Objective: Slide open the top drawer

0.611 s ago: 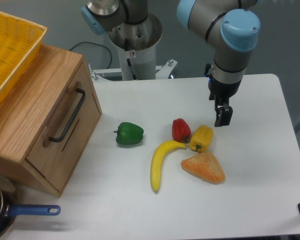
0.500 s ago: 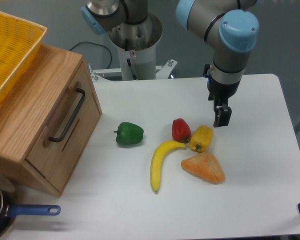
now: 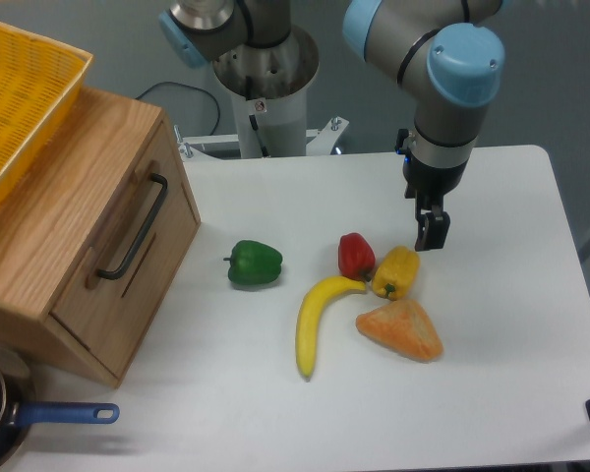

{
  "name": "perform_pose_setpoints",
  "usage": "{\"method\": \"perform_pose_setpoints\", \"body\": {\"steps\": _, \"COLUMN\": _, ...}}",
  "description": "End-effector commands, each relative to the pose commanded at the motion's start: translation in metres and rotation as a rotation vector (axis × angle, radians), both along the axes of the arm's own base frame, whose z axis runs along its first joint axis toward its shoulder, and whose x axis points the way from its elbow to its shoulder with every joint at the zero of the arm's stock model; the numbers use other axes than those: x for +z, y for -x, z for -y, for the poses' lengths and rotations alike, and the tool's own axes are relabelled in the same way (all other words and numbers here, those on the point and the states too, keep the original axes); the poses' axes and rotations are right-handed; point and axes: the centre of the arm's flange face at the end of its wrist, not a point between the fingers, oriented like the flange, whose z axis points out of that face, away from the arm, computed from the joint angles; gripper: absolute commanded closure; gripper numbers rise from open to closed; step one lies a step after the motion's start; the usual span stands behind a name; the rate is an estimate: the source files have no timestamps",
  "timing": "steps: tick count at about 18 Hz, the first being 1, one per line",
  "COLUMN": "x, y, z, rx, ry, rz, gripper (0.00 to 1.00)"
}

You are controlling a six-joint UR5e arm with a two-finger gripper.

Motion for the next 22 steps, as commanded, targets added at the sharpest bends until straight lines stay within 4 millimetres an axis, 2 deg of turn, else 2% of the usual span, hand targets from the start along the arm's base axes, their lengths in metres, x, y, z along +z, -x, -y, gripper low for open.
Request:
{"method": "perform_pose_setpoints", "body": {"steps": 4, "x": -0.015, "y": -0.004, "z": -0.001, "rx": 0.103, "ry": -0.025, "rz": 0.033, "gripper": 0.00}}
{"method": "perform_pose_setpoints", "body": {"steps": 11, "x": -0.023, "y": -0.018, "z": -0.015, "rx": 0.082, "ry": -0.064, "rz": 0.072, "gripper": 0.00}}
{"method": "perform_pose_setpoints", "body": {"steps": 12, "x": -0.022, "y": -0.019, "z": -0.016, "rx": 0.084, "ry": -0.073, "rz": 0.072, "gripper": 0.00}}
{"method": "perform_pose_setpoints", "body": {"steps": 14, "x": -0.019, "y": -0.029, "z": -0.031, "rx": 0.100, "ry": -0.078, "rz": 0.062, "gripper": 0.00}}
{"method": "perform_pose_setpoints", "body": {"steps": 18, "x": -0.011, "y": -0.047, "z": -0.055, "rx": 0.276, "ry": -0.072, "rz": 0.068, "gripper": 0.00}}
{"method": "perform_pose_setpoints", "body": {"steps": 22, "x": -0.007, "y": -0.051, "z": -0.057, "rx": 0.409, "ry": -0.067, "rz": 0.084, "gripper": 0.00}}
